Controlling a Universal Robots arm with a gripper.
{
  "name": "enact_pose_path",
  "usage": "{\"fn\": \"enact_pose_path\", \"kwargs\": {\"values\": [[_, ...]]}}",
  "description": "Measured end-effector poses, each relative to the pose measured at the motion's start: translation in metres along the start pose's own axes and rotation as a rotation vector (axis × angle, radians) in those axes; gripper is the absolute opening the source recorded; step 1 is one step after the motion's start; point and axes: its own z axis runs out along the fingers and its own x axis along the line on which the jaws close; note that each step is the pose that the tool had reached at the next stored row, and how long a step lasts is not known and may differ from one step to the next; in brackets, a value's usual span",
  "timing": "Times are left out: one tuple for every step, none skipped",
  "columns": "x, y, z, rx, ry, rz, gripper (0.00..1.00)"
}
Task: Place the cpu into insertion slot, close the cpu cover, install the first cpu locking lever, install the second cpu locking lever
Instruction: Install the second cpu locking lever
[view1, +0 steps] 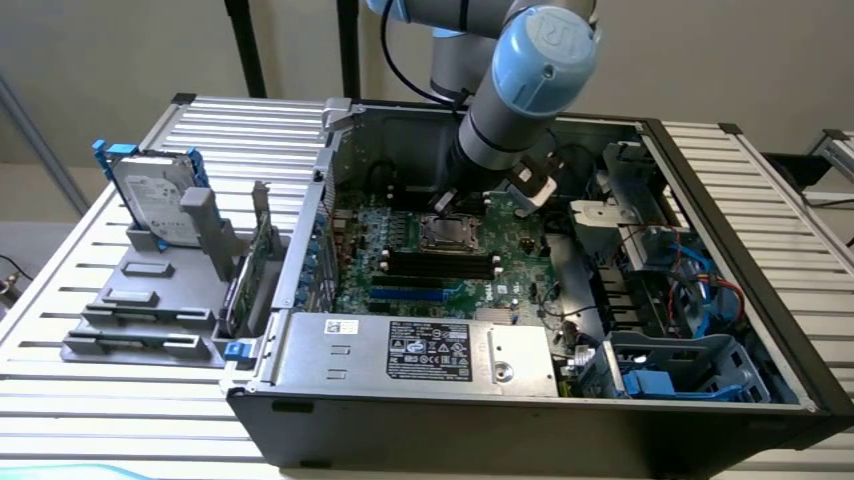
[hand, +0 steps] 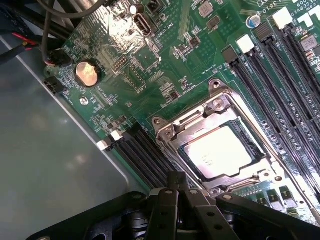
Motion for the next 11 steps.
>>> {"fn": "enact_pose_path", "kwargs": {"values": [[0.000,0.0001,0.0000,0.0007,0.0008,0.000,0.11],[0.000,0.0004,-0.0003,0.0009,0.0009,0.000,0.11],[-0.002,0.0012,-0.0020,0.0009,0.0009,0.000,0.11],[-0.004,0.0028,-0.0049,0.0008,0.0007,0.000,0.11],[-0.007,0.0045,-0.0086,0.0008,0.0007,0.000,0.11],[-0.010,0.0058,-0.0129,0.0008,0.0008,0.000,0.11],[-0.012,0.0068,-0.0180,0.0008,0.0008,0.000,0.11],[-0.014,0.0075,-0.0233,0.0008,0.0007,0.000,0.11],[-0.016,0.0083,-0.0284,0.0009,0.0009,0.000,0.11],[-0.018,0.0092,-0.0337,0.0007,0.0006,0.000,0.11],[-0.020,0.0101,-0.0383,0.0009,0.0008,0.000,0.11]]}}
